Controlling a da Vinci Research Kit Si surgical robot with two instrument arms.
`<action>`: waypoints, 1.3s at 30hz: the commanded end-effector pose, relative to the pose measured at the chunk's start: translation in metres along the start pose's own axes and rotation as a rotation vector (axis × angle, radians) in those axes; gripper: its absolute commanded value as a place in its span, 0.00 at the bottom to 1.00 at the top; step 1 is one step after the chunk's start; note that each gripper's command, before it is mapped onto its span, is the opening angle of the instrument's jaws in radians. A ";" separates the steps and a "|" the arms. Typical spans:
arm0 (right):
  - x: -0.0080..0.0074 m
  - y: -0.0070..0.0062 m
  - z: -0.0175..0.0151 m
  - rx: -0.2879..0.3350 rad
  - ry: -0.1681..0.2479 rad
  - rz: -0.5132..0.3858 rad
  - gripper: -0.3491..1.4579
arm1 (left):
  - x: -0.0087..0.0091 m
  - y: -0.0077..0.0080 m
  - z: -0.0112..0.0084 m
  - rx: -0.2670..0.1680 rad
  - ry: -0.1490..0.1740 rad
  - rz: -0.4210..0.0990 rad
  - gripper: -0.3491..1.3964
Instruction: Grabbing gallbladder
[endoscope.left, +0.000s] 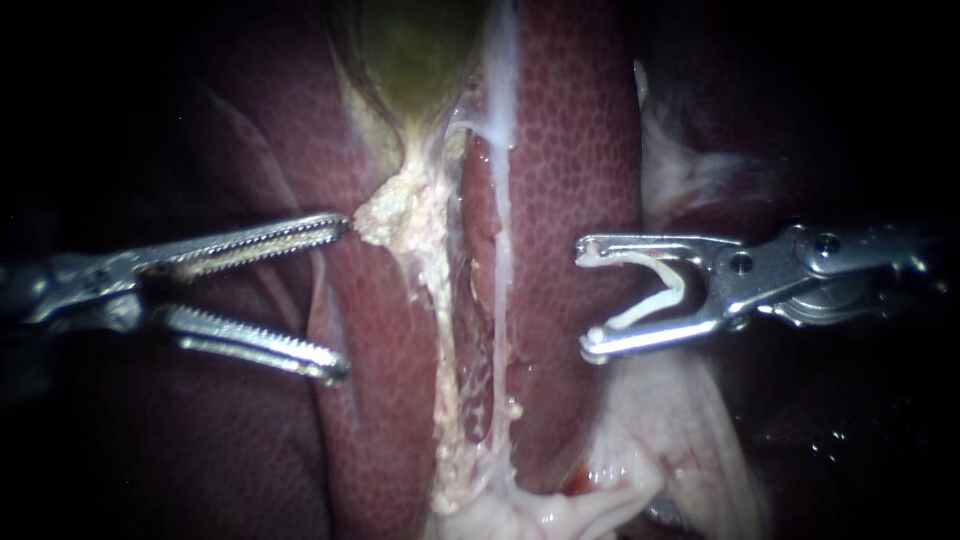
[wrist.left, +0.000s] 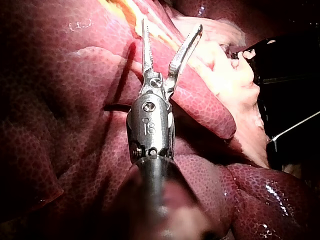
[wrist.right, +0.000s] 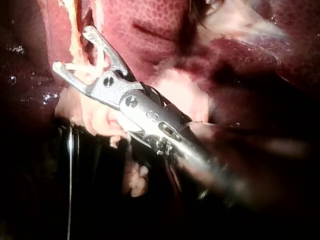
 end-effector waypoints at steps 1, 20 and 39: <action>0.0000 0.0000 0.0000 0.000 0.000 0.000 0.52 | -0.0001 0.0000 0.0000 -0.003 0.000 0.000 0.57; 0.0000 0.0000 0.0000 0.000 0.000 0.000 0.52 | -0.0008 0.0039 0.0025 -0.063 0.009 -0.019 0.63; 0.0001 -0.0002 0.0000 0.001 0.000 0.000 0.52 | 0.0029 0.0054 0.0055 -0.107 0.010 -0.034 0.39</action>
